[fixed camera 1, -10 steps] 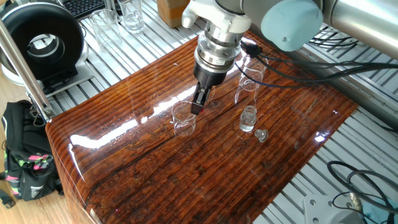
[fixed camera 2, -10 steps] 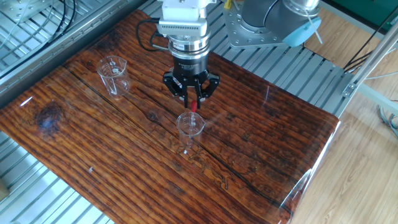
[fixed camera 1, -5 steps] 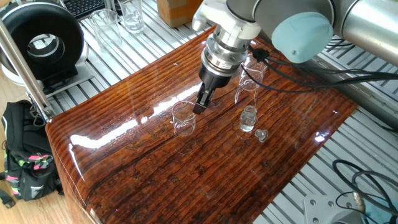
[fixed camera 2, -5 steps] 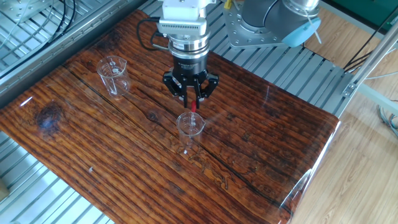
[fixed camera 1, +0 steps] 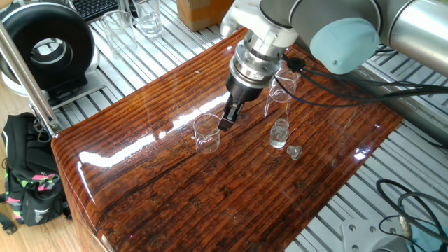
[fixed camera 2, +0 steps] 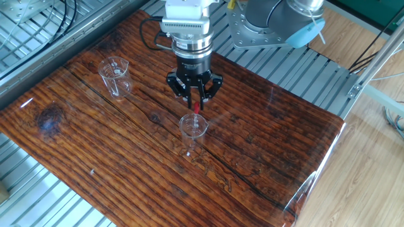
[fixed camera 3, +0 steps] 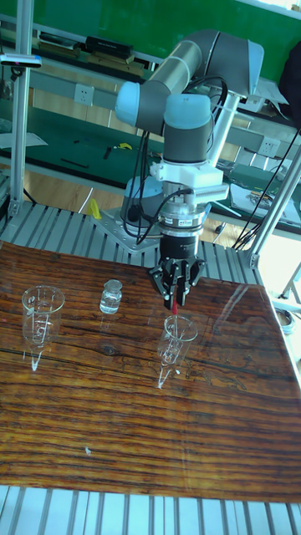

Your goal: Transfer liquid using a dropper

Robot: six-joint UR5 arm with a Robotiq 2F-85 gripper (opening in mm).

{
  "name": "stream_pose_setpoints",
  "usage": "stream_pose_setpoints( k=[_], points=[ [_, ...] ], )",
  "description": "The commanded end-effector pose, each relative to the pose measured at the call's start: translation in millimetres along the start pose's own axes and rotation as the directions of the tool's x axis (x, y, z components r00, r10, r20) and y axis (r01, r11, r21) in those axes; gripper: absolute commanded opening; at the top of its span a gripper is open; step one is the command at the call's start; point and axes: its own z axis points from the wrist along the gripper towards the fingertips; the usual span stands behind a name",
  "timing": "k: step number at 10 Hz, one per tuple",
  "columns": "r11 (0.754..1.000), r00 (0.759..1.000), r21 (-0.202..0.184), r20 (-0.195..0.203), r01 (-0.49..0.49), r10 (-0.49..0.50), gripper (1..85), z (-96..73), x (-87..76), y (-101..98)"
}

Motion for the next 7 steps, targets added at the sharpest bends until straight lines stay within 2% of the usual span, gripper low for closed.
stream_pose_setpoints(
  k=[1, 7],
  points=[
    [1.0, 0.999, -0.022, 0.03, -0.014, 0.015, 32.3, -3.0, -4.0, 3.9],
    [1.0, 0.999, -0.01, 0.028, -0.017, 0.017, 32.7, -0.6, -1.8, 0.4]
  ],
)
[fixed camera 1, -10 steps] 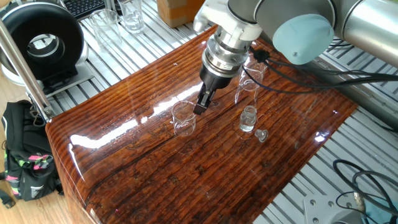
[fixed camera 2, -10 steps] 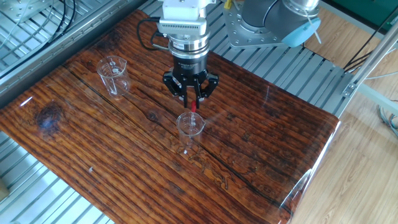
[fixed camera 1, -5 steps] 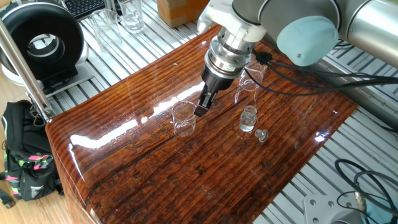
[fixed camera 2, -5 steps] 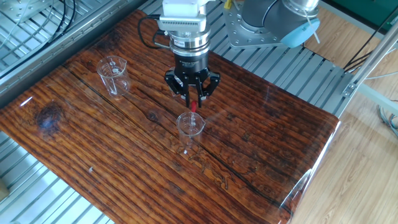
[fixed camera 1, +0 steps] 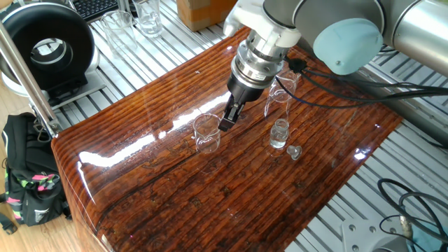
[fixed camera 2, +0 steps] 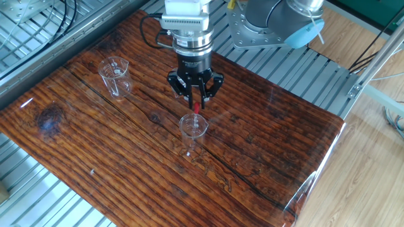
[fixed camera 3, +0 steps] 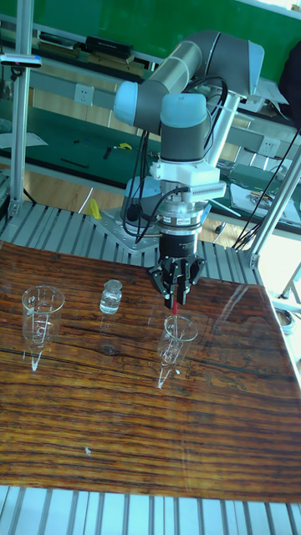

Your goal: Transfer liquid using a dropper

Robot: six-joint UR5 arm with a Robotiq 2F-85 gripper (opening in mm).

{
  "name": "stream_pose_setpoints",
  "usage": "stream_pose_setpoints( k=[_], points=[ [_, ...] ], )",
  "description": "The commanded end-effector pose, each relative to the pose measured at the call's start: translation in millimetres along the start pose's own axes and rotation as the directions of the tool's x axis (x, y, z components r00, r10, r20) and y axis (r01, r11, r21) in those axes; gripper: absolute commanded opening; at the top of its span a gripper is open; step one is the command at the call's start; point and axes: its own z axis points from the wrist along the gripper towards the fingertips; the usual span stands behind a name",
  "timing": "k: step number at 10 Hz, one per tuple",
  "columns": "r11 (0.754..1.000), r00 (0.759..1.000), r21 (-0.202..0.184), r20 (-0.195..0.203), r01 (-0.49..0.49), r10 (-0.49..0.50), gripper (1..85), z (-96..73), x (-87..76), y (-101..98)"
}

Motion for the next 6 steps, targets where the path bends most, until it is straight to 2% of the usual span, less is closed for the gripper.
stream_pose_setpoints(
  k=[1, 6],
  points=[
    [1.0, 1.0, -0.004, 0.014, -0.007, 0.008, 32.7, 1.5, -2.7, -1.1],
    [1.0, 1.0, -0.012, 0.024, -0.01, 0.01, 33.0, 3.7, -5.0, -0.1]
  ],
)
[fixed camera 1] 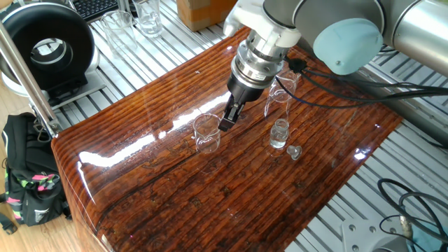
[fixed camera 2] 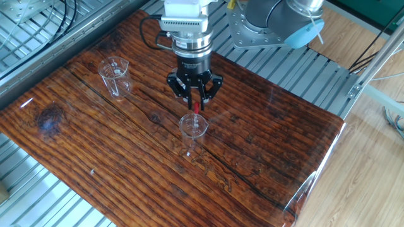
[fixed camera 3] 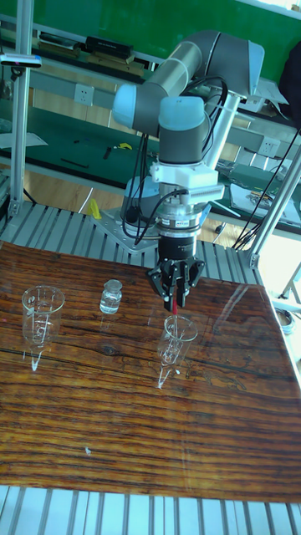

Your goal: Transfer liquid using a dropper

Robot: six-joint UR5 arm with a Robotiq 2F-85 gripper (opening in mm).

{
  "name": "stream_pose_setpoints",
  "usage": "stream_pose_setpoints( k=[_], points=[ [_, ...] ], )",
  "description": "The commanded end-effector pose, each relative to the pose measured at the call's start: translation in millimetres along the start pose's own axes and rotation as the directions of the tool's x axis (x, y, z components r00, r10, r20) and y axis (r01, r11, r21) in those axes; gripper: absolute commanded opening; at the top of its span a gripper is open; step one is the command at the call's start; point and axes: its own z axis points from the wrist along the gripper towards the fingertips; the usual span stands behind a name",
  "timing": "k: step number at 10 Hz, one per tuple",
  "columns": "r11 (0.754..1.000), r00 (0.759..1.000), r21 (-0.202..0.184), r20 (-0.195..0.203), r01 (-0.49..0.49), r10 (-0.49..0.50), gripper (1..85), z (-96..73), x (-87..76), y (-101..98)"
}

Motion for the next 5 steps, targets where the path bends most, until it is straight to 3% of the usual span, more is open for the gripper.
stream_pose_setpoints(
  k=[1, 5],
  points=[
    [1.0, 1.0, -0.009, 0.015, -0.009, 0.009, 33.0, -0.8, -3.9, 1.1],
    [1.0, 0.999, -0.017, 0.019, -0.025, 0.025, 33.0, 0.1, -5.6, 3.5]
  ],
)
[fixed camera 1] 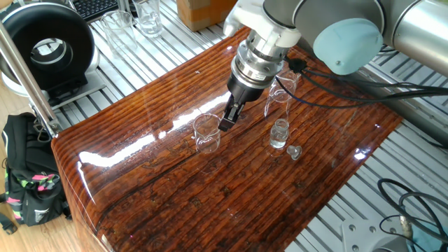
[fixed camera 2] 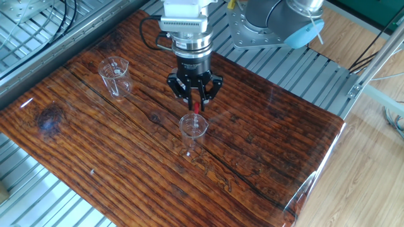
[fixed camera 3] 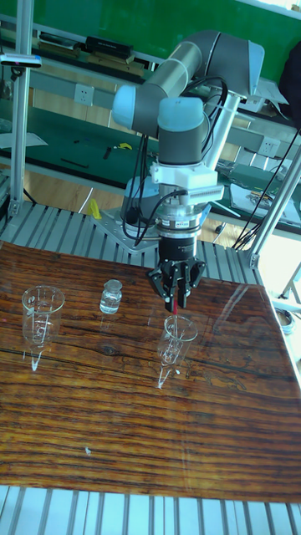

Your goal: Transfer liquid using a dropper

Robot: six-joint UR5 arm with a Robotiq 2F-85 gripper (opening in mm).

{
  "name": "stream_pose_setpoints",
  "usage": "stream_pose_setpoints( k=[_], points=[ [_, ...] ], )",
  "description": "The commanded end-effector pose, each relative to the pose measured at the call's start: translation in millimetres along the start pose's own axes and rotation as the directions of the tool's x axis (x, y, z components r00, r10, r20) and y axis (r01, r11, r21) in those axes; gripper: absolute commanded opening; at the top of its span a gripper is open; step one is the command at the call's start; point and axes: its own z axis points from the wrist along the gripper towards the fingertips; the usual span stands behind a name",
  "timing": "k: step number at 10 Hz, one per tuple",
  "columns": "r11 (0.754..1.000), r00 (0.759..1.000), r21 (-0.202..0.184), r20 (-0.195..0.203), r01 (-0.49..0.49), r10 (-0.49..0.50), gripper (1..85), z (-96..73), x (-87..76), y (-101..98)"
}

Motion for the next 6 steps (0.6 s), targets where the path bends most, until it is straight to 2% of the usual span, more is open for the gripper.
stream_pose_setpoints(
  k=[1, 6],
  points=[
    [1.0, 1.0, -0.009, 0.016, -0.014, 0.015, 32.7, -0.9, -4.5, 1.6],
    [1.0, 1.0, -0.002, 0.013, -0.016, 0.016, 29.7, -0.6, -3.9, -0.3]
  ],
)
